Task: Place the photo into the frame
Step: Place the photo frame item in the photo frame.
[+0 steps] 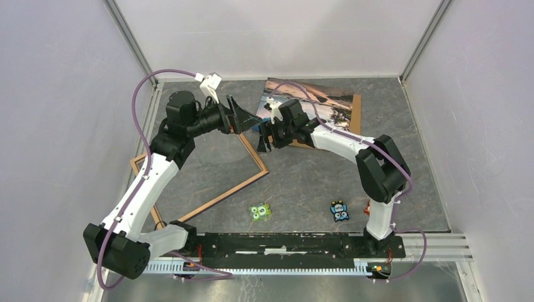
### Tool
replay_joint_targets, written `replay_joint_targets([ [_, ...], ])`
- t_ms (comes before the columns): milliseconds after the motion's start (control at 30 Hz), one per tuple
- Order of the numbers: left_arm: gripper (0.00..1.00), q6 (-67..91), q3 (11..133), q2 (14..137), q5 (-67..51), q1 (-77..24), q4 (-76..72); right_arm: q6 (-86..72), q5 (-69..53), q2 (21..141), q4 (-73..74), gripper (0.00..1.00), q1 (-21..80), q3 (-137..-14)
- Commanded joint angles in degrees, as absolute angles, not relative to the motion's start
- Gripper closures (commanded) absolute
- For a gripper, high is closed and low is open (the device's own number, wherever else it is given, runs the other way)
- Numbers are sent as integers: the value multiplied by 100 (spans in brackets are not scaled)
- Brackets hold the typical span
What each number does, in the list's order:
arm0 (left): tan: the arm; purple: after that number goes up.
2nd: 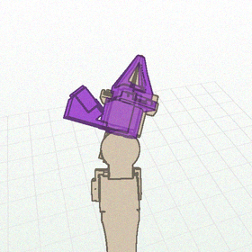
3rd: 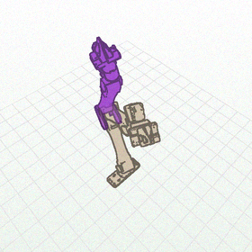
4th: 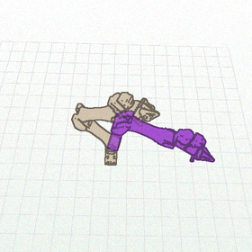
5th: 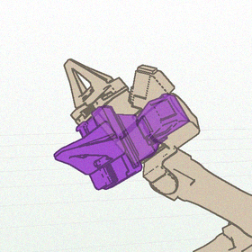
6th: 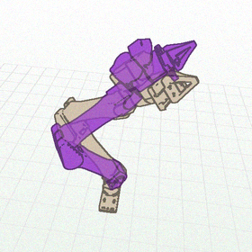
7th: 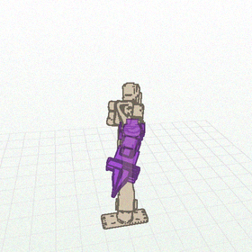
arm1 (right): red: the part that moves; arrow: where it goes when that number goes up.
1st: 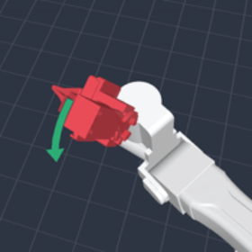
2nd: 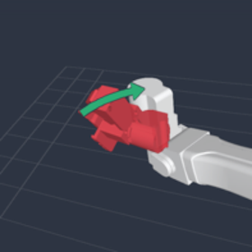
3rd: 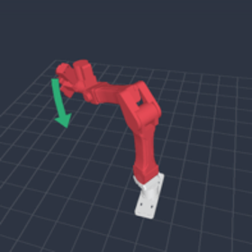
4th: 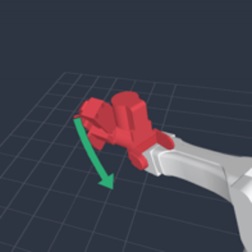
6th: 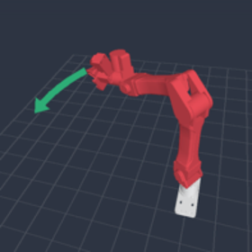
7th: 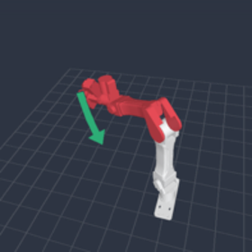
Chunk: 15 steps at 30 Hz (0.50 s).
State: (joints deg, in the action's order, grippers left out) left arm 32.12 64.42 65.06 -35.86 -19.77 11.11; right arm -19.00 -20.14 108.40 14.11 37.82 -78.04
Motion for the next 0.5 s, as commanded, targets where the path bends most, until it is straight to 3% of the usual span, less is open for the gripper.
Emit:
replay_joint_targets([
  [0, 0, 2782, 6526, 6568, -3082, -1896, 1346, -1745, -1414, 10683, 875, 23, 3885, -7366],
  [200, 0, 2731, 6449, 6887, -2493, -1889, 1562, -1707, -423, 9833, 802, 27, 3192, -6324],
  [367, 0, 3165, 6209, 7585, -2631, -1887, 1151, -1364, -484, 9208, 459, 16, 2247, -5594],
  [467, 0, 3404, 6226, 8209, -2656, -1893, 878, -1202, -506, 9239, 367, 15, 1757, -5567],
])
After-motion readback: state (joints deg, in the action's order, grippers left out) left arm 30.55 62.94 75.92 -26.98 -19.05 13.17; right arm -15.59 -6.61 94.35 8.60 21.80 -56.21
